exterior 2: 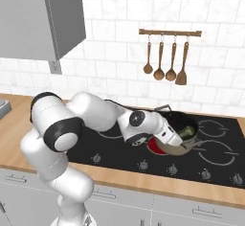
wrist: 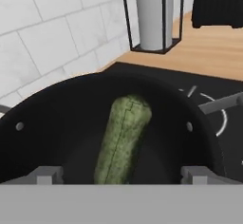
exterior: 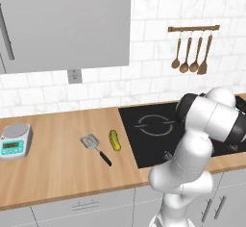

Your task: Put the cucumber and cucumber in the pot. Retrieve the spatula and lightly stir the vegetables in the pot.

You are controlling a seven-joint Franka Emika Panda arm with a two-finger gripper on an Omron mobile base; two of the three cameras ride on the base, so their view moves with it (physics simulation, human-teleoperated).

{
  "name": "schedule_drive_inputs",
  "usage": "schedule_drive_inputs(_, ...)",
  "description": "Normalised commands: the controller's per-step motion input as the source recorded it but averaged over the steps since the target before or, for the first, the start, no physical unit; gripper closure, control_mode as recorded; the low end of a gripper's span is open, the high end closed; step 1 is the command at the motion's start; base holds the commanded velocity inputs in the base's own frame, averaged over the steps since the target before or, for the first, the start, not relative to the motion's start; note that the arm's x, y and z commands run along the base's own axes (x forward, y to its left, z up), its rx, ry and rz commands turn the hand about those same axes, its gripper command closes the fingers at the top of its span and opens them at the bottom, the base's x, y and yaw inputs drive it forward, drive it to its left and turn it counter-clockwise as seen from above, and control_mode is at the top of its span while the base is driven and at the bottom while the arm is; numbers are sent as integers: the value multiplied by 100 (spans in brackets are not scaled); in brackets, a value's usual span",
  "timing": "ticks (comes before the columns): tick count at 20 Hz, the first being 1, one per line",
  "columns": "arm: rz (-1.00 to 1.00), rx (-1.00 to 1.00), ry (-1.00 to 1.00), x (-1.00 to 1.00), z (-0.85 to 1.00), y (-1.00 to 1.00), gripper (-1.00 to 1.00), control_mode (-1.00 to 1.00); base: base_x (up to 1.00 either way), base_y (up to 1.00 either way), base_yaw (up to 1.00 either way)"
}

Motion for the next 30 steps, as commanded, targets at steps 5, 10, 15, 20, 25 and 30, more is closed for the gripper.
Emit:
schedule_drive_inputs(5,7,19,26,2,100,15,-100,-100,0,0,0)
schedule_drive_inputs(10,16,19,39,13,89,37,-100,-100,0,0,0)
schedule_drive_inputs(15,29,19,45,42,76,48,-100,-100,0,0,0)
schedule_drive_inputs(20,29,16,39,26,49,14,-100,-100,0,0,0)
schedule_drive_inputs(25,18,6,26,2,-7,0,-100,-100,0,0,0)
schedule_drive_inputs(30,20,1,25,0,-41,15,-100,-100,0,0,0)
